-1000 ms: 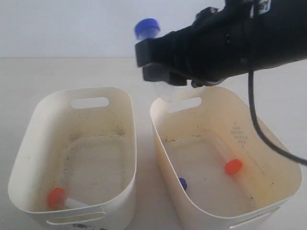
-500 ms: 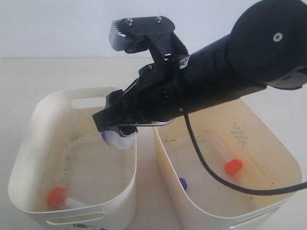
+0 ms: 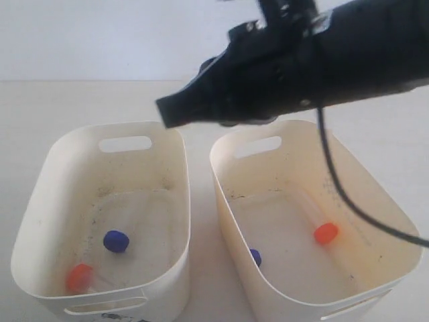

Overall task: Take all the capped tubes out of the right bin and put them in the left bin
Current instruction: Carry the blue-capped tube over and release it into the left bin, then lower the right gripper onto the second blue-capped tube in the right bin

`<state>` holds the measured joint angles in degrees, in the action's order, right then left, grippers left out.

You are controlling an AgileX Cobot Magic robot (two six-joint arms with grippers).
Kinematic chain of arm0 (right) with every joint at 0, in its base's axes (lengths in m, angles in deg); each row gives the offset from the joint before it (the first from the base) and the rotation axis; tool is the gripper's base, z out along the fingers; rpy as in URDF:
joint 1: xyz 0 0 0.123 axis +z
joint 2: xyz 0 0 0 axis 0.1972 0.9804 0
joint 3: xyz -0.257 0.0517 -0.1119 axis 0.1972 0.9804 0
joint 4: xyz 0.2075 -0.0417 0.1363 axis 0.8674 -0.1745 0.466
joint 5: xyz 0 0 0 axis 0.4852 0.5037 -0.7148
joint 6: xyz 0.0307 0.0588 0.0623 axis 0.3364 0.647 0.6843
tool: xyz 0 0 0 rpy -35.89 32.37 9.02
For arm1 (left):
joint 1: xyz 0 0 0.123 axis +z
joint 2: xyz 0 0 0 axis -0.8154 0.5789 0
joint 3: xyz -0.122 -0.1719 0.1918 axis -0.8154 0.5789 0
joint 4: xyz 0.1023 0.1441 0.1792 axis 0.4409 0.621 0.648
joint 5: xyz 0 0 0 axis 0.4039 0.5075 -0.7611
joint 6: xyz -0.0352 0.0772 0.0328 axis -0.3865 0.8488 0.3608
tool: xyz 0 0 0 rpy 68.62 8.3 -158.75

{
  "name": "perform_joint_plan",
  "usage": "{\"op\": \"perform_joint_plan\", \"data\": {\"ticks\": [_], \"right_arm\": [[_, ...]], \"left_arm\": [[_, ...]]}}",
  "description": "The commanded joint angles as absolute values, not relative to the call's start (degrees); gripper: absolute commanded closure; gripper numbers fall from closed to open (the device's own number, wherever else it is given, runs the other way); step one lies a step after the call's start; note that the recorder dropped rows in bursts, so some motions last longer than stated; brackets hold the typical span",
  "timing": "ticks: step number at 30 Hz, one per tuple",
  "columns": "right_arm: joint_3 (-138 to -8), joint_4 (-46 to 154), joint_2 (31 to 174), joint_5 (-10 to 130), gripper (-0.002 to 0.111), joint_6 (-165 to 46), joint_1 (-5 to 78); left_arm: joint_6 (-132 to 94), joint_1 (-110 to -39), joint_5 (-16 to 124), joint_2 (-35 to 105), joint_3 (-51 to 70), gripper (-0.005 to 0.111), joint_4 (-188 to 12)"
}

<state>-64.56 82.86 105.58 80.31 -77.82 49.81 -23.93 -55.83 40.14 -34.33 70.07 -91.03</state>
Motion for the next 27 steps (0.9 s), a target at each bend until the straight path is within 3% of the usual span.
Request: {"op": "perform_joint_plan", "data": {"ticks": [1, 8, 16, 27], "right_arm": [[-64.8, 81.0, 100.2, 87.5, 0.107, -76.8, 43.5], [-64.1, 75.5, 100.2, 98.5, 0.107, -70.1, 31.9], [-56.2, 76.2, 105.5, 96.0, 0.107, -69.3, 31.2], [-55.6, 87.8, 117.0, 98.2, 0.109, -77.8, 31.2]], "left_arm": [[-24.4, -55.8, 40.5, -34.5, 69.9, 0.102, -91.0], [-24.4, -55.8, 40.5, -34.5, 69.9, 0.102, -91.0], [-24.4, -55.8, 40.5, -34.5, 69.9, 0.102, -91.0], [-24.4, -55.8, 40.5, -34.5, 69.9, 0.102, -91.0]]}}
